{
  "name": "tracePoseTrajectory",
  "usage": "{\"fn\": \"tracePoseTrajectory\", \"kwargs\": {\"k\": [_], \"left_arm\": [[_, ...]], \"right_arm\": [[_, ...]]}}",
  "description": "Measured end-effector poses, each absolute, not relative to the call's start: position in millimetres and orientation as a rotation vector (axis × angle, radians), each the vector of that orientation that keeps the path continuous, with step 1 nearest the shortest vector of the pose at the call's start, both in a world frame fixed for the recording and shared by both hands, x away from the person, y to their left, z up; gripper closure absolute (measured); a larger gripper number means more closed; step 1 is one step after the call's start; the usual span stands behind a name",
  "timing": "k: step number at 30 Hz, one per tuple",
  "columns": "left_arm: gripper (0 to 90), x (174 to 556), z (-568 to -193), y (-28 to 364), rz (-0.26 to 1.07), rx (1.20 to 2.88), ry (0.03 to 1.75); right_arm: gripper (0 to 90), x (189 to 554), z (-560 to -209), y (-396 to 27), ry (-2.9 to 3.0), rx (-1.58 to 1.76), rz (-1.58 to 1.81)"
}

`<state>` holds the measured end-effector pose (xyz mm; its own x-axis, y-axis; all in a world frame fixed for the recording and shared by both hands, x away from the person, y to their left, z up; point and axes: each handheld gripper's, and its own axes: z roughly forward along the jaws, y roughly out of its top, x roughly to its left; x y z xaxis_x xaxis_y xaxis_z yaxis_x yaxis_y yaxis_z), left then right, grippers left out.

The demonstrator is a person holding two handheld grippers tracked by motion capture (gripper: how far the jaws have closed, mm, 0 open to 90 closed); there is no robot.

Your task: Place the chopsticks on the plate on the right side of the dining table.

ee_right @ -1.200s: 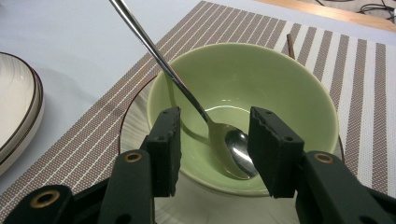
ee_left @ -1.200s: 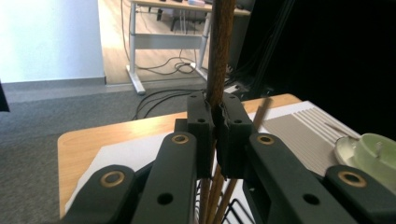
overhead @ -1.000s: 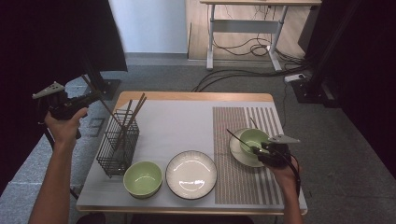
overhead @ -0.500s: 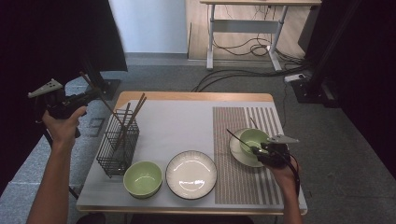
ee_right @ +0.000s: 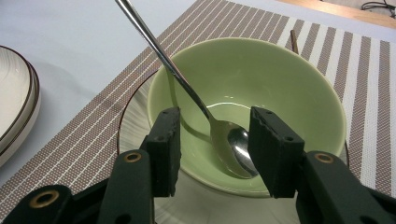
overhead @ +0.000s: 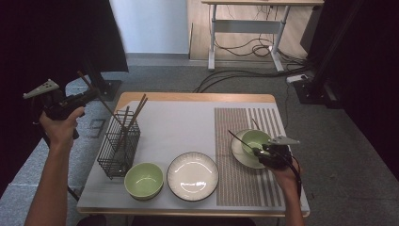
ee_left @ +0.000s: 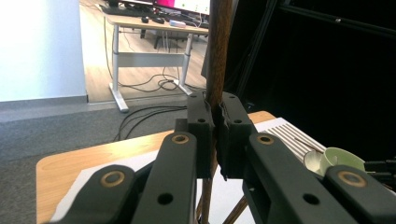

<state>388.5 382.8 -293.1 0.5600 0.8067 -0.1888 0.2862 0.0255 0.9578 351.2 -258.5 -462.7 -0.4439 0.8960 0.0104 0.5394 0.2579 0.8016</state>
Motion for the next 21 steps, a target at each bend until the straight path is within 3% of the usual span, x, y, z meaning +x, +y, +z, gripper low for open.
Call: {"fn": "tracePoseTrajectory", "kwargs": {"k": [21], "left_arm": [[84.7,410,-303,384,0.52,1.549,1.027]], "right_arm": [[54.4,352,-464,-259,2.083,1.306,1.052]]}}
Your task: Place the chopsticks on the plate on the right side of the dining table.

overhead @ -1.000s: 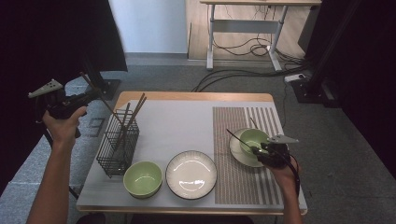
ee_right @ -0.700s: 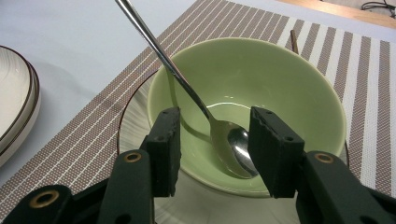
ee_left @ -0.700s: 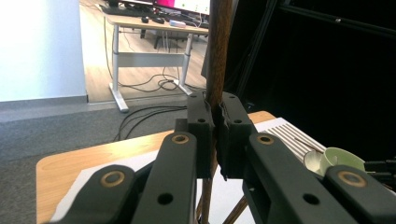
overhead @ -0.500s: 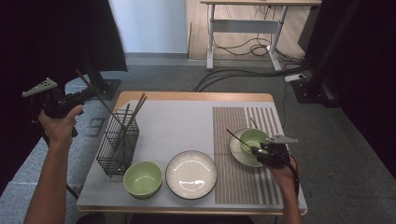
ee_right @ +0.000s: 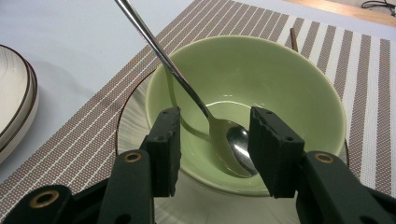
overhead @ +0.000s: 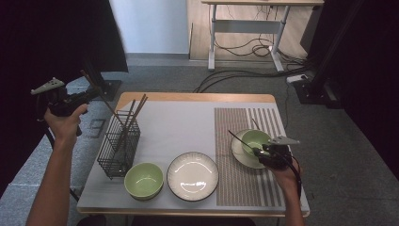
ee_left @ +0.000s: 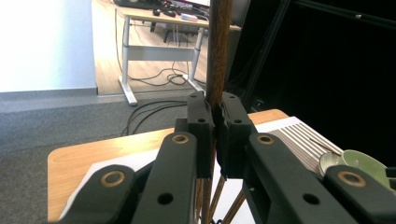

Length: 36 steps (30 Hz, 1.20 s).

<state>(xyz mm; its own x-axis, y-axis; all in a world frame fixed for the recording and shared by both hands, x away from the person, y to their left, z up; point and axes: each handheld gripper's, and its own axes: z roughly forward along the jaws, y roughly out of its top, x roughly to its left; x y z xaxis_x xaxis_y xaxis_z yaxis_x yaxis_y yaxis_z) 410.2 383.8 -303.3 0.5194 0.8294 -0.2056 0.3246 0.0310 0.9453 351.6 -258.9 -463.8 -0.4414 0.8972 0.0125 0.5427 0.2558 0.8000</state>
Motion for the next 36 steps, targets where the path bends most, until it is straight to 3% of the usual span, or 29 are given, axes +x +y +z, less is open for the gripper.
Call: {"fn": "tracePoseTrajectory", "kwargs": {"k": [17,36], "left_arm": [[84.8,414,-308,395,0.52,1.518,1.061],[84.8,406,-297,382,0.504,1.512,1.001]], "right_arm": [[54.4,352,-465,-260,2.087,1.305,1.043],[54.5,352,-465,-260,2.086,1.305,1.046]]}}
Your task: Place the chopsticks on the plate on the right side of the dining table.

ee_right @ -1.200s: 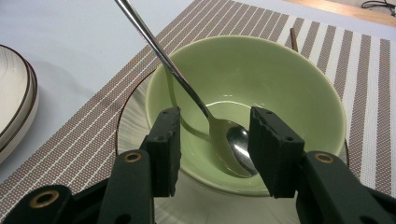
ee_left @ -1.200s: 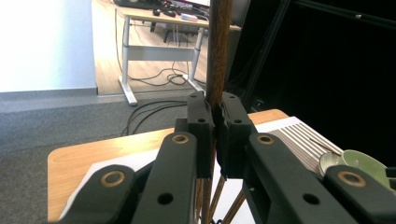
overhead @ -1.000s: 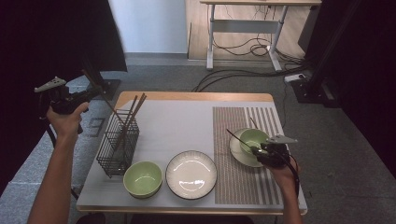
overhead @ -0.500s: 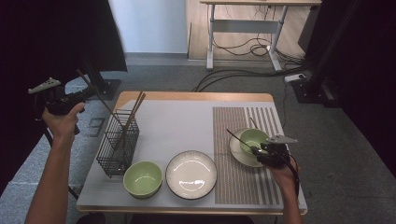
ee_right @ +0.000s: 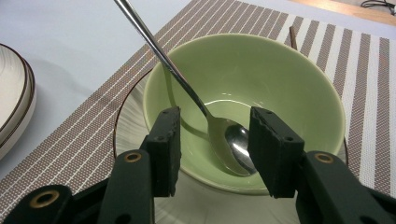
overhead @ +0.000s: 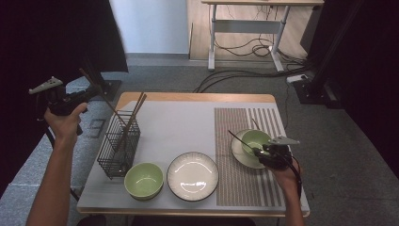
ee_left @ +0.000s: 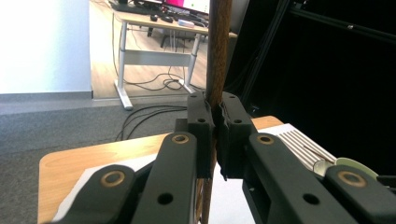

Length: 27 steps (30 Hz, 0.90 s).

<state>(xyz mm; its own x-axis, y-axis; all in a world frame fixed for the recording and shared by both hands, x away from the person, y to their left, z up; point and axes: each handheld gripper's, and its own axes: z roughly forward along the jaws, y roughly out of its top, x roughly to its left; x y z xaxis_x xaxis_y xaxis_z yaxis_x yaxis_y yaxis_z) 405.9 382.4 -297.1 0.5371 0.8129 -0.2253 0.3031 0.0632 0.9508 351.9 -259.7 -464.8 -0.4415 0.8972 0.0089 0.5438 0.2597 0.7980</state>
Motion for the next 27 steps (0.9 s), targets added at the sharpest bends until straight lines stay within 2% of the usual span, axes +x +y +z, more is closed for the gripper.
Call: {"fn": "tracePoseTrajectory", "kwargs": {"k": [27], "left_arm": [[84.8,398,-285,368,0.491,1.502,0.941]], "right_arm": [[54.3,352,-464,-259,2.089,1.3,1.042]]}}
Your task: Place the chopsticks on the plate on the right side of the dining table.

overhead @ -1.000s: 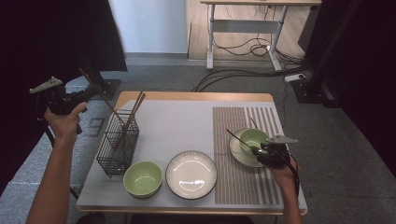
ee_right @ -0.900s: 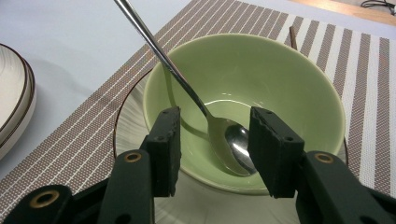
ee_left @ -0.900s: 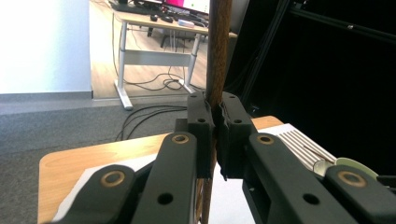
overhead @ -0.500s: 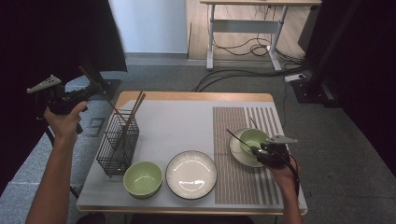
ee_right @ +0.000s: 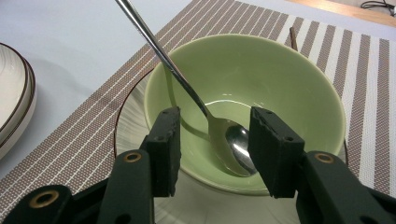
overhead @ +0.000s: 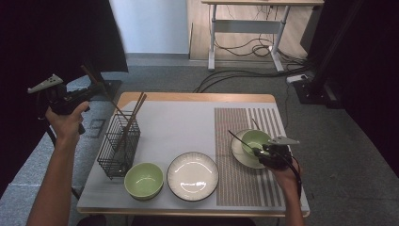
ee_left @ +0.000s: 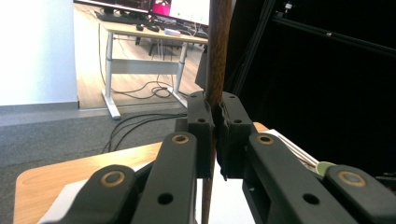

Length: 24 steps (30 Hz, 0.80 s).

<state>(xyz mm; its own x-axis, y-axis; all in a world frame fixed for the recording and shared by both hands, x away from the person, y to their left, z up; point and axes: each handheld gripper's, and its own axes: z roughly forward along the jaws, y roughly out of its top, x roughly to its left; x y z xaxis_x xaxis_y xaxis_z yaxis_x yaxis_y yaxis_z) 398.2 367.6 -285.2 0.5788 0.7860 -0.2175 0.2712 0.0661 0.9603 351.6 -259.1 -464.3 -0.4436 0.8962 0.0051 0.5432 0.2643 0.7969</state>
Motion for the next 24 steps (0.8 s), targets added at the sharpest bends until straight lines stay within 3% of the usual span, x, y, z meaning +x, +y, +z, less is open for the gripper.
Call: {"fn": "tracePoseTrajectory", "kwargs": {"k": [24], "left_arm": [[84.8,389,-311,330,0.408,1.546,0.892]], "right_arm": [[54.3,350,-456,-256,2.085,1.274,1.122]]}}
